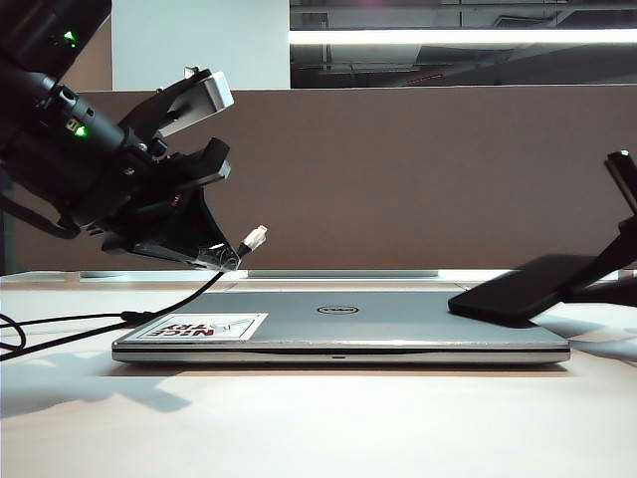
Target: Pick up the charging cable and the phone, plug the charging cable into the charging port on the phone, and finally place them back on the table.
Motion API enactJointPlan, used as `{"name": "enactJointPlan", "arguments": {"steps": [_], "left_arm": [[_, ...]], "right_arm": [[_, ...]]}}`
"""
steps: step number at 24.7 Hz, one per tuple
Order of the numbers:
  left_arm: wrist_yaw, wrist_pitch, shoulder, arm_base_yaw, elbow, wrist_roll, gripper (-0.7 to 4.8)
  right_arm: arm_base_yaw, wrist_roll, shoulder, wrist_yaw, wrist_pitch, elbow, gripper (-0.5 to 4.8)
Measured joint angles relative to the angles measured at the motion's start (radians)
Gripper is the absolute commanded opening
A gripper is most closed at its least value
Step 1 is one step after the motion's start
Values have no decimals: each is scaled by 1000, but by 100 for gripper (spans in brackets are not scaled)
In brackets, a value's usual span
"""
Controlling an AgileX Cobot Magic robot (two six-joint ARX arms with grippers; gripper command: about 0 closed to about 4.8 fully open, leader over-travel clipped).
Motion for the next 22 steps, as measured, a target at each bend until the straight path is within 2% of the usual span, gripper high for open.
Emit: {"name": "enactJointPlan", "arguments": {"steps": [5, 11, 17, 22], "left_arm": [[0, 0, 0, 0, 0, 0, -8], [0, 0, 0, 0, 0, 0, -8], [0, 0, 0, 0, 0, 0, -8], [0, 0, 0, 0, 0, 0, -8]], "right_arm": [[0, -55, 13, -3, 61, -5, -6], [-2, -122, 13, -55, 92, -13, -6], [10, -198, -84, -85, 32, -18, -6], [79, -254, -127, -144, -69, 45, -6]]}}
